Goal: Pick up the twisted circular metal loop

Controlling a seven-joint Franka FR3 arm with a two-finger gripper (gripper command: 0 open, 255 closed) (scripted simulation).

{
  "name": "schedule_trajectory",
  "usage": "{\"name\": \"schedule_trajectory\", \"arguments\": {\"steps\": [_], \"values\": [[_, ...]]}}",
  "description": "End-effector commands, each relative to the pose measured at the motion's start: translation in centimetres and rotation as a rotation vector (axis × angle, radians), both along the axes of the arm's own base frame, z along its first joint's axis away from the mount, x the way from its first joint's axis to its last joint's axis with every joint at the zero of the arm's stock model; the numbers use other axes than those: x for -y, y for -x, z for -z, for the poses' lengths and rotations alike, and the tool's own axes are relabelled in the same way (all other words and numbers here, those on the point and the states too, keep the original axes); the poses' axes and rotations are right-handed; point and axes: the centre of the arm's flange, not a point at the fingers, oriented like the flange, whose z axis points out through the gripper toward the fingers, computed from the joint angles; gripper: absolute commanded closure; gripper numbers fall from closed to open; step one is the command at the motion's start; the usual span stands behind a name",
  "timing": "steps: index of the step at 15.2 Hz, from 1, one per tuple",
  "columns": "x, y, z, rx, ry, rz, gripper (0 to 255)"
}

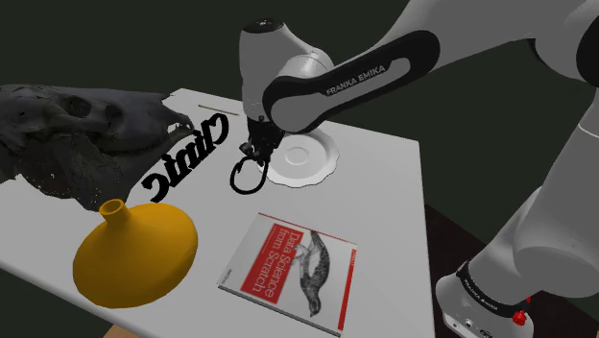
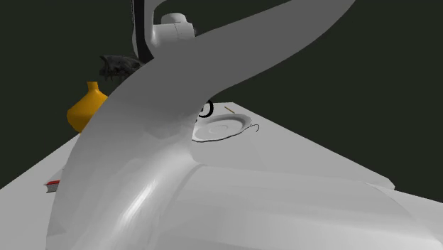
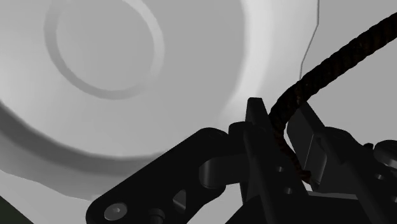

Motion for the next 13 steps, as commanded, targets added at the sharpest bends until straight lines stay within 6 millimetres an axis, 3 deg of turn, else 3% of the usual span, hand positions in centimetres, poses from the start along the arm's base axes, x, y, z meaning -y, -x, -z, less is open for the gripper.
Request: {"name": "schedule_trajectory", "arguments": {"steps": [1,11,13], "values": [[-0.1,0.0,-0.9,0.0,0.0,0.0,255],[-0.1,0.0,-6.2,0.0,0.0,0.0,255],[-0.1,0.0,-6.3,0.0,0.0,0.0,255]]}}
